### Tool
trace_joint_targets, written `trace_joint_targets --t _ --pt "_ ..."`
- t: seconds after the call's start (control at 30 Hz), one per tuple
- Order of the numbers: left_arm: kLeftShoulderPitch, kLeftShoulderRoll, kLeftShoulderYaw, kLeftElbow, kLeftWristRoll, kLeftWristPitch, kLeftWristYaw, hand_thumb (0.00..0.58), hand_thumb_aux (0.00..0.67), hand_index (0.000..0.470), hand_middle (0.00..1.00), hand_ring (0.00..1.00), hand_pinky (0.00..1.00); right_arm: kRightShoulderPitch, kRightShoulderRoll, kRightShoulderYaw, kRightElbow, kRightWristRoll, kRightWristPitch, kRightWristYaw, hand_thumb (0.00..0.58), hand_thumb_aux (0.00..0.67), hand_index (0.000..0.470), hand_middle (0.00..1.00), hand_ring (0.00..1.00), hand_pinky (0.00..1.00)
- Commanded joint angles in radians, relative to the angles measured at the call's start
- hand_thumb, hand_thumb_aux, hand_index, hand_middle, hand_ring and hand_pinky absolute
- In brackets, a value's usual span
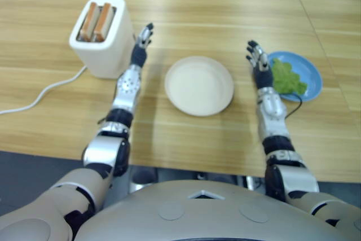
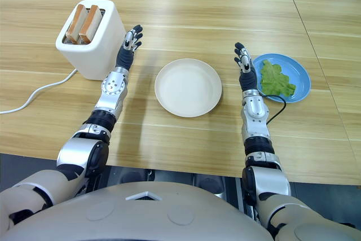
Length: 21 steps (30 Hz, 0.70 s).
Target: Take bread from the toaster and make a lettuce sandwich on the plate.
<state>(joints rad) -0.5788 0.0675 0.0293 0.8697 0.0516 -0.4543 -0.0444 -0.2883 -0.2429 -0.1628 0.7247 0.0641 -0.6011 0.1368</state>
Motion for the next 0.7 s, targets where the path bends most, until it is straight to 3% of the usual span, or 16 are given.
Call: trace_joint_targets --t 0.03,0.4,0.5,0.6,0.7 --pt "0.006 0.002 -0.003 0.011 0.000 0.013 -0.004 0.000 0.000 0.000 0.00 0.00 0.00 0.008 0.000 -0.002 -0.008 0.002 0.015 0.003 0.000 0.000 0.000 0.00 0.00 0.00" --pt "0.023 0.008 -0.009 -0.054 0.014 0.007 0.011 0.000 0.000 0.000 0.00 0.00 0.00 0.003 0.002 0.002 -0.001 -0.001 0.016 0.003 0.000 0.000 0.000 0.00 0.00 0.00" --pt "0.113 0.027 -0.022 -0.407 0.047 0.043 0.019 0.000 0.000 0.000 0.00 0.00 0.00 0.001 0.001 0.004 0.001 -0.002 0.018 0.005 0.000 0.000 0.000 0.00 0.00 0.00" --pt "0.187 0.056 -0.003 -0.843 0.022 0.187 -0.010 0.000 0.000 0.000 0.00 0.00 0.00 0.005 -0.001 0.003 0.005 -0.002 0.017 0.003 0.000 0.000 0.000 0.00 0.00 0.00" --pt "0.210 0.117 0.057 -1.124 0.012 0.349 -0.022 0.000 0.000 0.000 0.00 0.00 0.00 0.007 0.001 0.004 0.010 -0.004 0.015 -0.001 0.000 0.000 0.000 0.00 0.00 0.00"
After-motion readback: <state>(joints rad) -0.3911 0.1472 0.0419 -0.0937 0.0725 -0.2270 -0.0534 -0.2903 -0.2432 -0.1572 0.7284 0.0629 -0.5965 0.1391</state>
